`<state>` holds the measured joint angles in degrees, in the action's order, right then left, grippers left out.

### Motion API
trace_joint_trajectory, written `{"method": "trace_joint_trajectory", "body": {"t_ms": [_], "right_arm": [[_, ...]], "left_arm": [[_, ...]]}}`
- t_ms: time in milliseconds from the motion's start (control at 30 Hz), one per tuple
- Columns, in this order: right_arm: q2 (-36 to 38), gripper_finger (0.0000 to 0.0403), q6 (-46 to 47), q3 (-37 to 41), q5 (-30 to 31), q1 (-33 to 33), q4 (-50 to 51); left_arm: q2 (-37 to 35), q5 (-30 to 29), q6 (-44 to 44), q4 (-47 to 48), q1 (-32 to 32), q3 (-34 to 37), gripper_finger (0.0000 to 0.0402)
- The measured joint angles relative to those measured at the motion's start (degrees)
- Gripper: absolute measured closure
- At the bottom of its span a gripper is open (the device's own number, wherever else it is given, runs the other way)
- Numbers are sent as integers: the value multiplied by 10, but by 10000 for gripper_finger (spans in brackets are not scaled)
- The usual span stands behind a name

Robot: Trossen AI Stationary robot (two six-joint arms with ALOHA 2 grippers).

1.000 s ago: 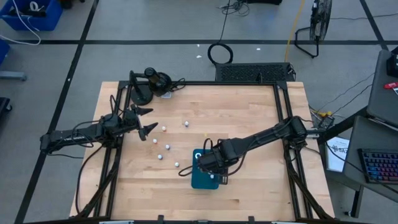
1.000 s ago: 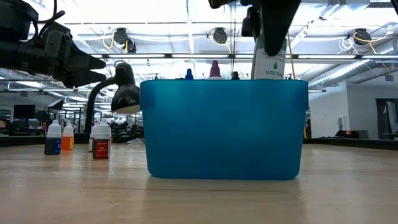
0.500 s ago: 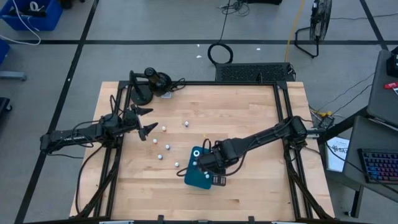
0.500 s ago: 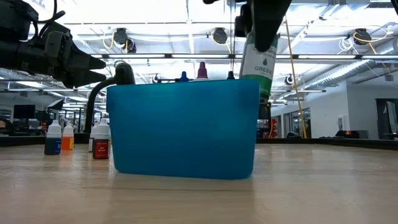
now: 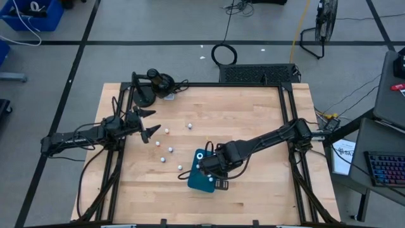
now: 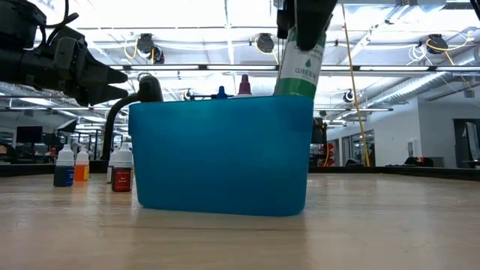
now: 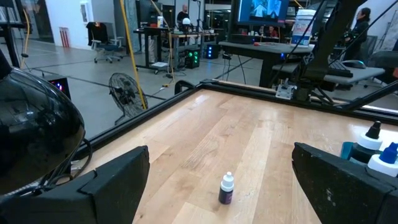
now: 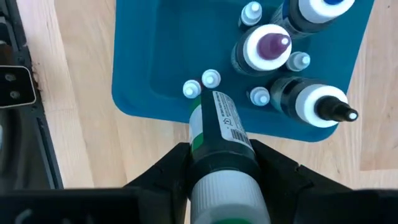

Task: Pick & Place food coloring
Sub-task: Put the green big food coloring bottle into the blue bin

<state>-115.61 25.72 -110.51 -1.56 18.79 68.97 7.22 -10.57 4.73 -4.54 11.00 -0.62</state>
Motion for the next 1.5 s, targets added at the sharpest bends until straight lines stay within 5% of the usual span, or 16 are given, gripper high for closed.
{"method": "trace_joint_trajectory", "body": {"t_ms": [733,1500], "right_arm": [[1,273,-55,-6,18,-12,-31],[2,273,-54,122,0,-20,-102]], "left_arm": [[0,0,0,0,0,0,11],[0,0,0,0,0,0,11]]}}
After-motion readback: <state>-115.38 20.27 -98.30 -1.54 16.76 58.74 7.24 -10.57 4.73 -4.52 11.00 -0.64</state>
